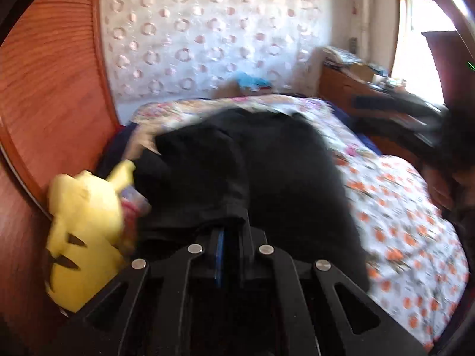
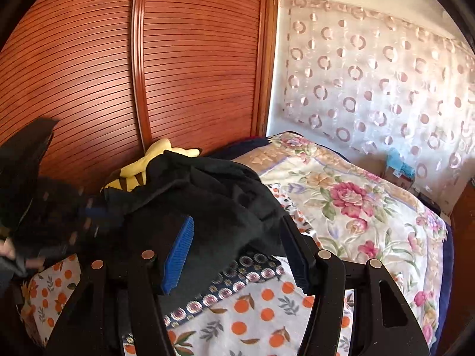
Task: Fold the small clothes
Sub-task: 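Carry the shirt onto the clothes stack beside the yellow plush toy with both tools, then open both tools and release the shirt on the stack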
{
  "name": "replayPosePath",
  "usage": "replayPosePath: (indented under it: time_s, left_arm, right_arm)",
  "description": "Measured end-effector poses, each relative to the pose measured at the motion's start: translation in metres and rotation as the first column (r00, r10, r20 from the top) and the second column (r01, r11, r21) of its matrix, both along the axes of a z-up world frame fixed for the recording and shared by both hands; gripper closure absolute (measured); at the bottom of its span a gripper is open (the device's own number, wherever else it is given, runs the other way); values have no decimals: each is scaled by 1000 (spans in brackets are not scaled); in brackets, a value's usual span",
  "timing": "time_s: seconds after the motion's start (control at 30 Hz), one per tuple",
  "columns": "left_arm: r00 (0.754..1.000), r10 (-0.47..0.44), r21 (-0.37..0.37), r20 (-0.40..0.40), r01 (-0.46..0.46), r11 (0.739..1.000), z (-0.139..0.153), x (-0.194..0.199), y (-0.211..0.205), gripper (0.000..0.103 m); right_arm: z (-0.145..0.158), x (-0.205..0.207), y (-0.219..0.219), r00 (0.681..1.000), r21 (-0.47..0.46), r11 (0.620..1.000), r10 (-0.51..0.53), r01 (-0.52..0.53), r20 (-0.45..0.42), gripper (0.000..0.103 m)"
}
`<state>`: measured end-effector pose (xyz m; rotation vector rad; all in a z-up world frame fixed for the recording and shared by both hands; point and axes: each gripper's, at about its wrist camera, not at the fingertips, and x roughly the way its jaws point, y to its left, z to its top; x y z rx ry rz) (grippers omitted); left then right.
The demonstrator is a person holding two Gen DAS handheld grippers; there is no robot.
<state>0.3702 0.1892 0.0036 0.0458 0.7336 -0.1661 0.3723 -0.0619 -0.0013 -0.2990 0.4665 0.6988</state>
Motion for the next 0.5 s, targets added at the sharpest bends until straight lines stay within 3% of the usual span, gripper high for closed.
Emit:
replayPosePath:
  time_s: [0.1, 0.2, 0.37, 0.5]
  left_arm:
    - [993, 116, 56, -28, -115, 992, -8, 48, 34, 96]
    - [978, 205, 16, -21, -205, 979, -3, 70, 67, 96]
    - [975, 217, -37, 34, -216, 976, 18, 50, 83, 96]
    - [982, 171, -24, 76, -169, 985, 38, 12, 62, 96]
  right_arm:
    - [-2, 0, -3, 1000, 10, 1000, -15, 15, -10, 41]
    - [-5, -3, -6, 999, 9, 1000, -29, 29, -16, 41]
    - [-6, -13, -13, 998, 21, 998, -64, 64, -29, 41]
    - [-1, -33, -22, 993, 68, 991, -111, 113, -31, 41]
